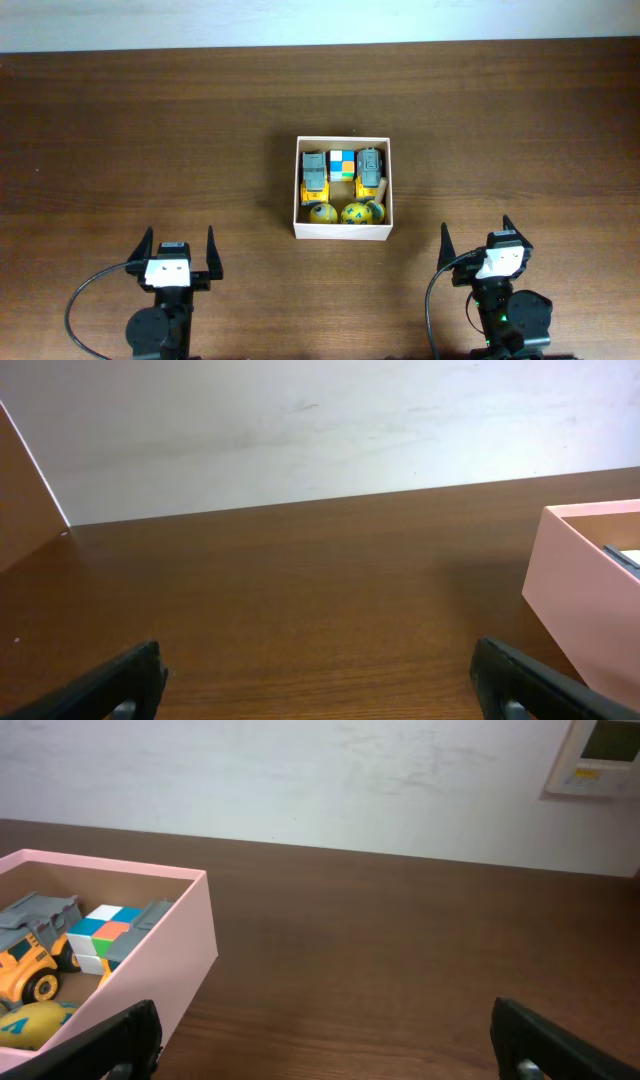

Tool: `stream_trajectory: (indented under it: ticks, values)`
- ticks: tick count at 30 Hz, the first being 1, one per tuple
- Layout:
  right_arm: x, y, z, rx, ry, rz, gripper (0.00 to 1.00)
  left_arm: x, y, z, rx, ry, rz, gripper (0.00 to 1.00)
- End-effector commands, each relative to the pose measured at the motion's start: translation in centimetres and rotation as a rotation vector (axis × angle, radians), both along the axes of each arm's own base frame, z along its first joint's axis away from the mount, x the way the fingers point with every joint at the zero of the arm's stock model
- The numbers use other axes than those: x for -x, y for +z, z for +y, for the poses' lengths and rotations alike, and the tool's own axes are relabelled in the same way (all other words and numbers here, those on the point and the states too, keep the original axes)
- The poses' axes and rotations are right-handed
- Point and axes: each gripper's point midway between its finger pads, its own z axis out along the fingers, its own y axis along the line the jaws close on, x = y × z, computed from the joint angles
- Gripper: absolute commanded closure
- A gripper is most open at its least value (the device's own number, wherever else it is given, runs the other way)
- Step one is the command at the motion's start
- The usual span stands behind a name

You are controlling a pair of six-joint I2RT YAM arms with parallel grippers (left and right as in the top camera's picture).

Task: Pack container

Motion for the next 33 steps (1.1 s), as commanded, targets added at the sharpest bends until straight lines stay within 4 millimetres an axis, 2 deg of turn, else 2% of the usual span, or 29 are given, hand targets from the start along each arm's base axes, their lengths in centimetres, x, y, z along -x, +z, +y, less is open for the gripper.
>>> stream_trajectory:
  ticks: [1, 33]
  values:
    - [-0.01, -0.32, -0.01, 0.006, 0.003, 0.001, 0.01, 0.01, -0.18, 0.04, -0.017, 0.003, 0.0, 0.01]
    - [-0.01, -0.32, -0.01, 0.006, 0.003, 0.001, 0.01, 0.01, -0.18, 0.04, -0.017, 0.003, 0.0, 0.01]
